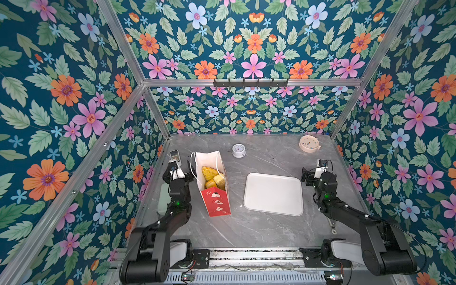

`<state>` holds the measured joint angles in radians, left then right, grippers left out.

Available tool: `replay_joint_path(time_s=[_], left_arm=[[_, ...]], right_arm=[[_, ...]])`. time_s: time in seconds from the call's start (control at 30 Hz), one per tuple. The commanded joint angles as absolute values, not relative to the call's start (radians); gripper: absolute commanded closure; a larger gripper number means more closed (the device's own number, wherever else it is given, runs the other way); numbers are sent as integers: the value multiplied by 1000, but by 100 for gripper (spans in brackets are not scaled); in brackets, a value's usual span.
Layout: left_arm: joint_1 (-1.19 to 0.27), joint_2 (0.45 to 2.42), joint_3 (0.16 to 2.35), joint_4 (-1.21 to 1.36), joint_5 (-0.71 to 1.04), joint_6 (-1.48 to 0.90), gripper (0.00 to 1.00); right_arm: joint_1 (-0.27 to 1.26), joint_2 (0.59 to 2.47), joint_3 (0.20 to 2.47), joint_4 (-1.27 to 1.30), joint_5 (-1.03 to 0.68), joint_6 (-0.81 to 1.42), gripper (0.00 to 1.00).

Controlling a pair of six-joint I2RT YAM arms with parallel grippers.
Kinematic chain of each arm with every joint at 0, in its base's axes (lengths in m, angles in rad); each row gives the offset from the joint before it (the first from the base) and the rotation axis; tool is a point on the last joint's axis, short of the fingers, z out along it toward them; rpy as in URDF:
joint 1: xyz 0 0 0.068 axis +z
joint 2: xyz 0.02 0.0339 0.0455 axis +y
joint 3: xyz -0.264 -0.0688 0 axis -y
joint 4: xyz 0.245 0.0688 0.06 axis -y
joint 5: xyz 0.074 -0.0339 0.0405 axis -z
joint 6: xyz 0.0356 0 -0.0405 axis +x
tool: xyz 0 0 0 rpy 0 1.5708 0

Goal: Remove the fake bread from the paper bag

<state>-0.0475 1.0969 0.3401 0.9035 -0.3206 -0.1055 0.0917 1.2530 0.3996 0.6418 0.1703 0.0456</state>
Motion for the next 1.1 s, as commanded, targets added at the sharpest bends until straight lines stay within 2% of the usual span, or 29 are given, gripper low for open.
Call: replay_joint_path(time_s=[0.0,0.07,0.17,0.27,0.4,0.5,0.63,0.83,0.97,1.07], left_arm=[[-49,915,444,404,-426,-334,9],[-49,822,544,151,-429,-443,11],[-48,708,679,-183,-308,-492,11],[-49,594,777,-408,-183,-497,12],[-49,523,904,-625,56,-488,19],[-49,530,950,-701,290,-487,27],[-49,523,942,-706,489,-471,29],[-49,584,891,-628,533,-459,34],[-49,652,880,-604,461,-432,36],[-49,691,882,-573,429,-419,42]], right_arm=[[112,1248,445,475,249,40,2],[112,1252,456,441,249,65,2],[113,1276,455,450,248,78,2],[113,1317,470,442,248,87,2],[112,1351,492,425,254,97,2],[113,1363,501,417,257,104,2],[112,1371,504,413,259,110,2],[112,1375,512,402,261,115,1],[113,1372,508,405,264,117,1],[112,1372,509,404,267,120,1]])
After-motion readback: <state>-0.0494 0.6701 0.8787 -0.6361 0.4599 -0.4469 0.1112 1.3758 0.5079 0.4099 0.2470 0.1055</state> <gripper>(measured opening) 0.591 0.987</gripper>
